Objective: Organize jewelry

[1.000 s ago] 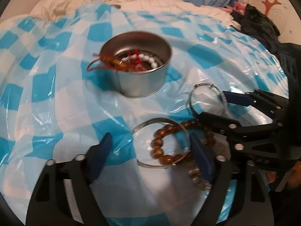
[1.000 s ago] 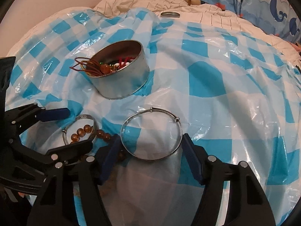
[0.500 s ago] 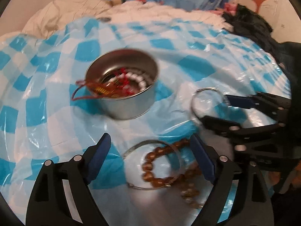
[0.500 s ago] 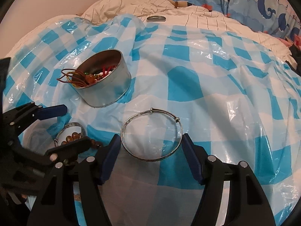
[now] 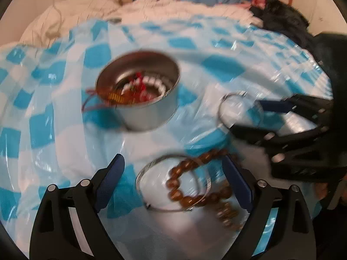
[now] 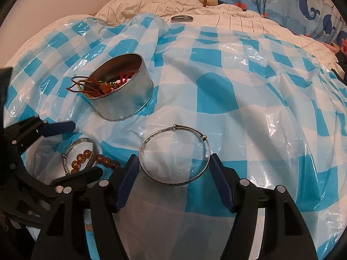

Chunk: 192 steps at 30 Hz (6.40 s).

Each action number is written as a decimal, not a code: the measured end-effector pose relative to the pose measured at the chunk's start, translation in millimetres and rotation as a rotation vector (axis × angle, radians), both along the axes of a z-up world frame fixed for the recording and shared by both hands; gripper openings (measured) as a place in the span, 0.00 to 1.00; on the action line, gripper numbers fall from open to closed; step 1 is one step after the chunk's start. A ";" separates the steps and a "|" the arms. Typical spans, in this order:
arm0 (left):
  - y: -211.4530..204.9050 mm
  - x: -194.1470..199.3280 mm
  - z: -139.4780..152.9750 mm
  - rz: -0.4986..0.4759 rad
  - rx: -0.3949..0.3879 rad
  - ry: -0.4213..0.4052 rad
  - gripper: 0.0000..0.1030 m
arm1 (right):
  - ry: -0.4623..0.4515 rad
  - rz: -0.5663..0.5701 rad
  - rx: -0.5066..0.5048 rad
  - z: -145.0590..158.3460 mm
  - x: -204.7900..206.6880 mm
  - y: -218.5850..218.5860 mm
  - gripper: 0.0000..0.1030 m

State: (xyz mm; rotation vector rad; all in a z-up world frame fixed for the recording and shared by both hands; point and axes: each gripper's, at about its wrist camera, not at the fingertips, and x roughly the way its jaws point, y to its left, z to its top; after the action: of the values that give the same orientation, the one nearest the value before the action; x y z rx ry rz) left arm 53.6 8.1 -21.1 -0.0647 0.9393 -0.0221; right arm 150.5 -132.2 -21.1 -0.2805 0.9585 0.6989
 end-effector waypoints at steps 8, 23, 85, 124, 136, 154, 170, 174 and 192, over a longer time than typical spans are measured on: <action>4.2 3.7 -19.5 0.014 -0.037 0.101 0.85 | 0.003 0.012 -0.027 -5.5 -2.4 3.2 0.66; 15.6 -9.0 -1.7 0.061 -0.082 0.056 0.61 | -0.014 0.032 0.004 1.5 -6.8 4.1 0.63; 40.7 33.4 44.7 0.251 -0.088 -0.131 0.61 | -0.110 -0.015 0.174 36.0 -3.3 -8.5 0.63; 98.7 -19.2 57.5 0.397 -0.241 -0.111 0.76 | -0.129 0.160 0.078 26.9 -16.5 39.2 0.75; 14.1 -25.1 25.6 0.130 -0.087 -0.050 0.76 | -0.022 0.070 0.015 3.8 -41.6 -19.4 0.75; -10.5 -4.8 -2.5 0.011 0.016 0.088 0.09 | 0.033 0.230 0.080 6.0 -67.1 -7.6 0.75; 34.3 -28.7 58.1 0.115 -0.105 -0.106 0.09 | -0.009 0.296 0.055 -4.5 -85.6 18.4 0.38; 36.0 -27.7 61.3 0.121 -0.109 -0.117 0.09 | 0.034 0.297 0.079 -4.9 -80.1 16.0 0.16; 41.3 -29.2 79.0 0.113 -0.187 -0.180 0.09 | 0.074 0.215 0.343 29.9 -59.5 -11.4 0.08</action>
State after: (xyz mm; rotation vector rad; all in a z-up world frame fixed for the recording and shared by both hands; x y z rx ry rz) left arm 24.4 49.4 58.0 -0.2850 0.7502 -0.0108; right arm 91.1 -143.6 8.8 -0.0550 0.8685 1.0619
